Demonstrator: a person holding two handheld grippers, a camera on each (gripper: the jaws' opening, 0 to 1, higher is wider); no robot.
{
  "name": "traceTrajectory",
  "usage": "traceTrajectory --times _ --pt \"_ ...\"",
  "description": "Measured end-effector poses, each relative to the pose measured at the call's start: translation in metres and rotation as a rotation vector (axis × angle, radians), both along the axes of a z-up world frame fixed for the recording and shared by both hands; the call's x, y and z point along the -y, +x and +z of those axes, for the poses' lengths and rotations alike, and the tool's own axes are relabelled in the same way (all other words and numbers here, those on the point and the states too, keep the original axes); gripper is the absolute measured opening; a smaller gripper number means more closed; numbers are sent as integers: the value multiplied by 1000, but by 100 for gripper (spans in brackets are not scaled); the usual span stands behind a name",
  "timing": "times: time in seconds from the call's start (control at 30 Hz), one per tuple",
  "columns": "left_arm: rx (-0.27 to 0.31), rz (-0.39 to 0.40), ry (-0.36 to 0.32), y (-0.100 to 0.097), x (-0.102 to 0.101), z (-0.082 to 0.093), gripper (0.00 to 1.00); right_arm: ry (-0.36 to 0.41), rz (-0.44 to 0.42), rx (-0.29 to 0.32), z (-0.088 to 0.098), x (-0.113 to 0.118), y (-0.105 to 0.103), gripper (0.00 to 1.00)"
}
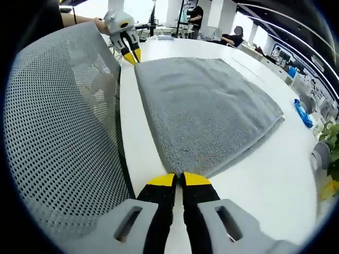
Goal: Fold the towel on the table until its edges align and the towel forms a compact rectangular stack.
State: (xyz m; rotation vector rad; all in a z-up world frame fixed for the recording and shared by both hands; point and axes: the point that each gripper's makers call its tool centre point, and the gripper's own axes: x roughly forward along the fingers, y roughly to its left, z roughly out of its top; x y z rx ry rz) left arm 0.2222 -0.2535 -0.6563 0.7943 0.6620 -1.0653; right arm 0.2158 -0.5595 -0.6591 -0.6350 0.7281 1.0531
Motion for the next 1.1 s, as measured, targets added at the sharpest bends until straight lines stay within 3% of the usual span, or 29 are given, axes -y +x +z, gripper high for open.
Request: traceTrajectory --times 0.17,0.27,0.37,0.43,0.47,0.6,0.7,0.87,0.97,1.1 --pt "-23 -6 24 -1 -1 0 8 -21 10 -1 0 0 0 2" --pt "-3 -5 26 -1 -1 -1 7 -23 6 1 -1 0 2 1" --pt "12 0 35 1 0 0 5 11 -79 -37 -1 0 5 0" --pt "-6 52 22 3 0 0 4 52 -166 -81 0 0 8 0" --pt "-28 98 -1 3 0 1 3 66 -180 -76 0 0 10 0" --pt "-26 120 -33 3 -1 6 3 101 -201 -59 6 -1 10 0" --pt "-10 161 -122 6 7 24 2 184 -257 -45 22 -1 15 0" --pt "10 237 -311 15 20 59 2 436 -401 -52 60 -5 28 0" --pt "45 237 -319 19 22 74 2 466 -414 -22 76 -4 31 0" --pt "67 257 -413 25 30 97 2 480 -402 17 90 -5 35 0"
